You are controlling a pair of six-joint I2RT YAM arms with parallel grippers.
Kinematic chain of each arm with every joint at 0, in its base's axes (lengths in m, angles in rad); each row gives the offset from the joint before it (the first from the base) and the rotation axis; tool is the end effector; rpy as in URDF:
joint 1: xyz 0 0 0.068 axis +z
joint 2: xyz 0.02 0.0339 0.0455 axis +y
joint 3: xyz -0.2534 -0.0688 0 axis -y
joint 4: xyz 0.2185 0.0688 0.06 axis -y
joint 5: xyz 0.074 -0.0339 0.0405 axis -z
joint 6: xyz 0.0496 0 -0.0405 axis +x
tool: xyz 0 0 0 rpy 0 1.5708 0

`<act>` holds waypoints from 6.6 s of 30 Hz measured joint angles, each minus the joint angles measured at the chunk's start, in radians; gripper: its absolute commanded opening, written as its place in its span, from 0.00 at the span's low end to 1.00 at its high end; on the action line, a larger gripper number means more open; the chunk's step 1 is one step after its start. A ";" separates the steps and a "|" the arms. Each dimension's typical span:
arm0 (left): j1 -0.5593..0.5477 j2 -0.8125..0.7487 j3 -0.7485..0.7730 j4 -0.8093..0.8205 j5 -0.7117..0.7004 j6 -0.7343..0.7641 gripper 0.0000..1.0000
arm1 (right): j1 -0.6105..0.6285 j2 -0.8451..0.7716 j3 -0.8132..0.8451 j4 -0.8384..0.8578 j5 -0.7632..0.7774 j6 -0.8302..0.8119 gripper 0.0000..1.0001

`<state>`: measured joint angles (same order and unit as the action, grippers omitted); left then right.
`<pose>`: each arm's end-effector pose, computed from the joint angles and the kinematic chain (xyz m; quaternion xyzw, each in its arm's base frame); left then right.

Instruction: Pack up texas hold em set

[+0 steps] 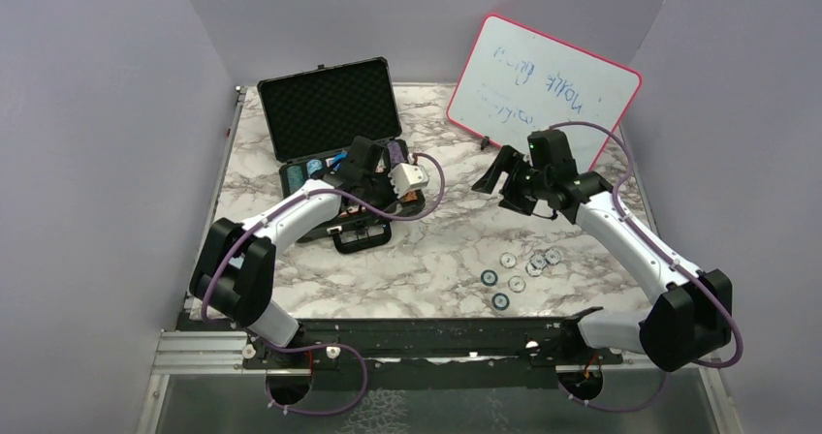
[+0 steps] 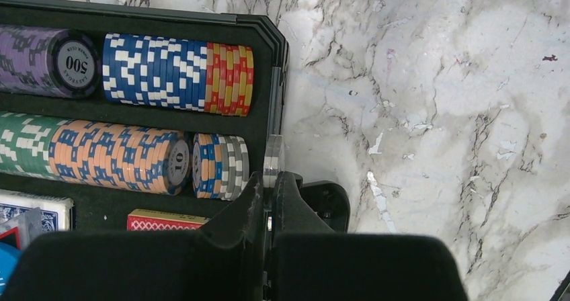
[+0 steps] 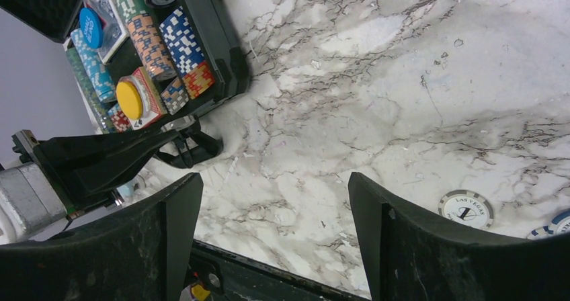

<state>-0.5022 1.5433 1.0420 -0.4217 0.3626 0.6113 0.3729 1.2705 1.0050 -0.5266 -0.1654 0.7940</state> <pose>0.2599 -0.1628 0.2184 0.5415 0.7613 -0.1536 0.3219 0.2373 0.1016 0.2686 0.1620 0.9082 0.2722 0.2736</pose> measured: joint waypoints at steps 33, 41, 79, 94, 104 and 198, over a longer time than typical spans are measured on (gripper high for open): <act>0.095 0.048 0.066 0.010 0.008 0.034 0.45 | 0.000 0.016 -0.005 0.018 0.004 0.019 0.80; 0.095 0.047 0.113 0.035 0.006 -0.032 0.53 | 0.000 0.050 -0.006 -0.008 0.041 -0.071 0.80; 0.095 -0.340 -0.152 0.422 -0.120 -0.929 0.99 | 0.100 0.244 -0.188 -0.183 0.282 -0.072 0.56; 0.072 -0.322 -0.207 0.487 -0.061 -0.902 0.92 | 0.100 0.212 -0.211 -0.152 0.301 -0.069 0.37; -0.053 -0.156 -0.209 0.569 0.076 -0.927 0.79 | 0.100 0.028 -0.224 -0.063 0.200 -0.049 0.38; -0.066 0.013 0.108 -0.077 -0.197 -0.019 0.00 | 0.100 -0.067 -0.124 -0.010 0.181 0.117 0.79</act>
<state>-0.5678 1.5558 1.1500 -0.4984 0.1658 0.5926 0.4728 1.2034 0.8810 -0.5362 0.0158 0.9108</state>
